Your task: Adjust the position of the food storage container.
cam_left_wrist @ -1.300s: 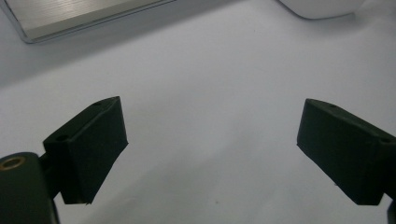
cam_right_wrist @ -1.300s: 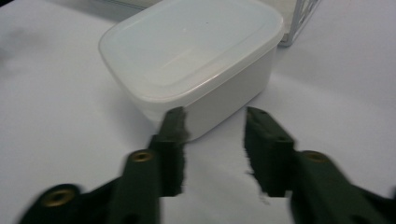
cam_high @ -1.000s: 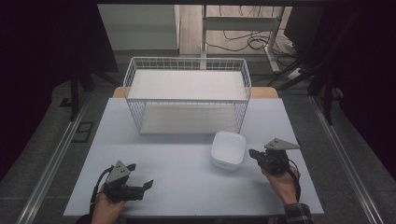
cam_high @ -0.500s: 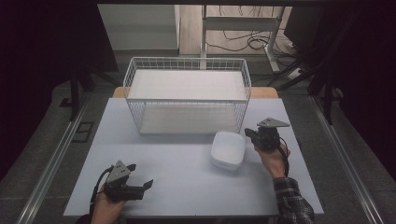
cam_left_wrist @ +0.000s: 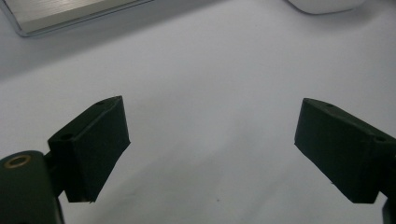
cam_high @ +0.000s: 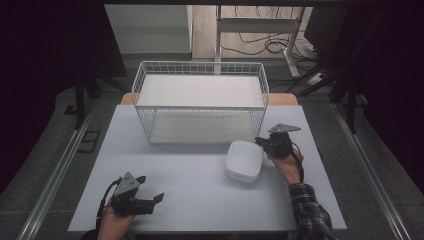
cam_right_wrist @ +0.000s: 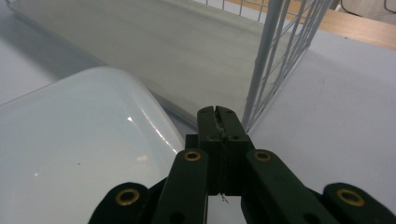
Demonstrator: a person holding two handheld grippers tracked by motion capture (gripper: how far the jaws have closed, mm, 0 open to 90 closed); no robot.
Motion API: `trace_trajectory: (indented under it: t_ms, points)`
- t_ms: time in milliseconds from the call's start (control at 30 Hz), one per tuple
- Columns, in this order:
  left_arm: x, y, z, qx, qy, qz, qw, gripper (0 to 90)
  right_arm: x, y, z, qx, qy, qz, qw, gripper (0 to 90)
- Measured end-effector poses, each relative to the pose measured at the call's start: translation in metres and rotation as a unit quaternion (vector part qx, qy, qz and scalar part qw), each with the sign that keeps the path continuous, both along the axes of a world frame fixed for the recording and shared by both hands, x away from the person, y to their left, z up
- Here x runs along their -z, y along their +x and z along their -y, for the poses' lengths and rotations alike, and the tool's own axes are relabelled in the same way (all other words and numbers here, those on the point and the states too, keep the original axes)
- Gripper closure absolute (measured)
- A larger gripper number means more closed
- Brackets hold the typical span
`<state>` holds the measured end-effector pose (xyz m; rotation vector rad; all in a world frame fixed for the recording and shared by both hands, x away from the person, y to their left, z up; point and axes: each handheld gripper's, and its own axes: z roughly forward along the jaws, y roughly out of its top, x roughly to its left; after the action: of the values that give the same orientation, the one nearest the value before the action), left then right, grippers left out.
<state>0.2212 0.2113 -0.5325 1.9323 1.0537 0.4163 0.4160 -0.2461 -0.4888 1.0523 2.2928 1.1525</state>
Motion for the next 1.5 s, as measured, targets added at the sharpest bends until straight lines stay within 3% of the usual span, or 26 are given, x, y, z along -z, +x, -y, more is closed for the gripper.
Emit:
trace_trajectory:
  t_ms: [133, 433, 833, 1167, 1500]
  points:
    - [0.000, 0.000, 0.000, 0.001, -0.001, 0.001, 1.0000, 9.6, 0.000, -0.004, 0.002, -0.007, 0.009, -0.009, 0.9999, 89.2]
    - [-0.001, -0.001, -0.001, 0.000, -0.002, 0.002, 1.0000, 9.7, -0.002, -0.026, -0.001, -0.039, -0.006, -0.013, 0.9991, 89.1]
    - [-0.002, -0.001, -0.002, -0.005, -0.016, 0.002, 0.9999, 9.5, -0.002, -0.053, -0.010, -0.063, 0.009, -0.038, 0.9972, 89.1]
    - [-0.002, -0.001, -0.002, -0.006, -0.014, 0.004, 0.9999, 9.5, -0.001, -0.085, -0.026, -0.092, 0.000, -0.050, 0.9945, 89.1]
    - [-0.003, -0.001, -0.003, -0.002, -0.020, 0.005, 0.9998, 9.2, 0.001, -0.110, -0.051, -0.125, 0.009, -0.064, 0.9901, 89.0]
